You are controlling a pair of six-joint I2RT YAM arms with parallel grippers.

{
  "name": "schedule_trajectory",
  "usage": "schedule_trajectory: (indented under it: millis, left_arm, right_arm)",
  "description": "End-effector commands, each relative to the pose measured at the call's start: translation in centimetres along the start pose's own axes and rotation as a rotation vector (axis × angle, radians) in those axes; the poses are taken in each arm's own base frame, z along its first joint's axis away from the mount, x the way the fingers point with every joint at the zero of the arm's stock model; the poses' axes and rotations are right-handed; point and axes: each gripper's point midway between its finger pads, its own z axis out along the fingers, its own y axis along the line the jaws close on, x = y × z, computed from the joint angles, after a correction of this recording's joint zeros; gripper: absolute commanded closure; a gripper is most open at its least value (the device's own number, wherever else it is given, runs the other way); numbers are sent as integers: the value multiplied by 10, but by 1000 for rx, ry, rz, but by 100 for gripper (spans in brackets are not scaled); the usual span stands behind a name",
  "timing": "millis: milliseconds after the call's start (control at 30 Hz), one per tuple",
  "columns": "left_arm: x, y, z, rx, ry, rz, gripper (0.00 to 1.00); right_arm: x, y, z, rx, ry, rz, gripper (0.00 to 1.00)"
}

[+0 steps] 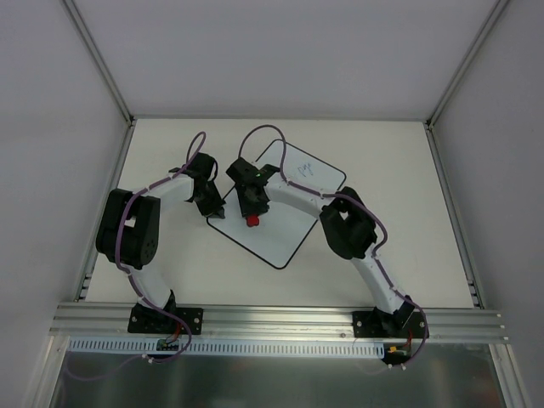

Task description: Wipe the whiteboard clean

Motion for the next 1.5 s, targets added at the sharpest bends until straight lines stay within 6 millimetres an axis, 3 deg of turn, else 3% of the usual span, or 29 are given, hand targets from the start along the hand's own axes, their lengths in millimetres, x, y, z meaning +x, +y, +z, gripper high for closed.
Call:
schedule_trajectory:
  millis: [0, 100, 233, 400, 700, 967, 1067, 1200, 1300, 1333, 1433, 1467]
  left_arm:
    - [17, 19, 0, -51, 58, 4, 96]
    - [17, 21, 1, -55, 59, 4, 96]
    - [17, 19, 0, -52, 56, 5, 97]
    - [17, 20, 0, -55, 57, 7, 97]
    - [18, 21, 0, -54, 58, 9, 96]
    - [17, 20, 0, -51, 58, 7, 97]
    - [17, 19, 0, -50, 59, 6, 97]
    - [16, 20, 0, -52, 56, 3, 97]
    - [17, 19, 0, -51, 58, 3, 97]
    - [17, 20, 1, -52, 58, 1, 97]
    - [15, 19, 1, -50, 57, 1, 97]
    - [14, 18, 1, -49, 56, 2, 97]
  right_arm:
    - [-18, -49, 5, 115, -16, 117, 92]
    - [-27, -74, 2, 177, -33, 149, 92]
    - [-32, -78, 3, 186, -34, 118, 92]
    - [-29, -49, 10, 132, 1, 36, 92]
    - [-2, 12, 23, 7, 76, -55, 94]
    - [29, 27, 26, -8, 140, -75, 95]
    - [25, 13, 29, 38, 129, -45, 98]
    - [6, -31, 27, 100, 107, 73, 99]
    - [9, -62, 19, 146, 122, 123, 99]
    - [20, -73, 20, 173, 145, 113, 100]
    - [27, -80, 13, 175, 132, 69, 100]
    - [50, -88, 17, 186, 179, 56, 100]
